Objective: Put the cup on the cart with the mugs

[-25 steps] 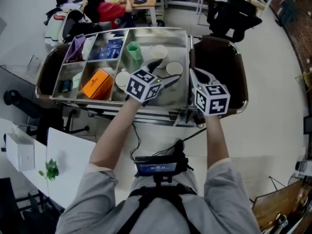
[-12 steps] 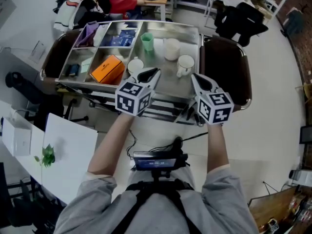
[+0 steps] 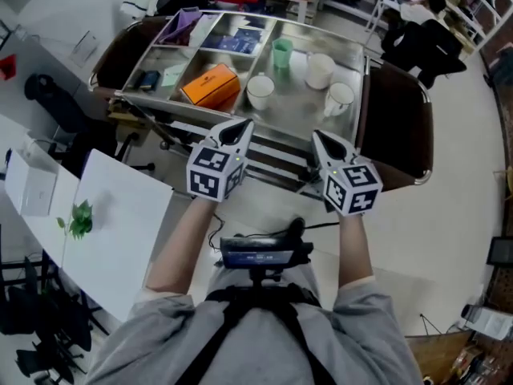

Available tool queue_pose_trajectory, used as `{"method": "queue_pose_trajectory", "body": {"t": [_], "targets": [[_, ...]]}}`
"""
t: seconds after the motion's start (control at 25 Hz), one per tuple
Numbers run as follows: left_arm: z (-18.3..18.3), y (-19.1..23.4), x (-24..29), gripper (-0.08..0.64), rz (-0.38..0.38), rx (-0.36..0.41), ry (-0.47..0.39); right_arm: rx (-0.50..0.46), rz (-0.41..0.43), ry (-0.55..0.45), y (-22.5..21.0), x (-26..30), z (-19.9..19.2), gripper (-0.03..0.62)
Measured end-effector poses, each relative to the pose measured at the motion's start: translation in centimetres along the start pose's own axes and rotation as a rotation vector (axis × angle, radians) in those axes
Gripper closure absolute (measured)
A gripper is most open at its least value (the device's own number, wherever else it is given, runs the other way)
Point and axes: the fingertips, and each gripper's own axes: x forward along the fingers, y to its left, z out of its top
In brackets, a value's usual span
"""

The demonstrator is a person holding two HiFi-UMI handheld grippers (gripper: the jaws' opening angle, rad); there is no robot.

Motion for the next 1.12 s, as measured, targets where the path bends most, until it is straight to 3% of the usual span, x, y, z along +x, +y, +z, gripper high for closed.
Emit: {"method": "queue_pose_trajectory", "body": {"t": [0.44,1.12], "targets": [[-7.2,5.9,-8.7,0.558,0.179,-0.115,0.025,0.057,0.111,0.041,6.6,3.2,-4.1,0.591],[-12.0,9.3,-14.8,0.558,0.266,-0.196,0.022,0.012,0.136,0.125,10.7,5.9,-8.6,0.592]]}}
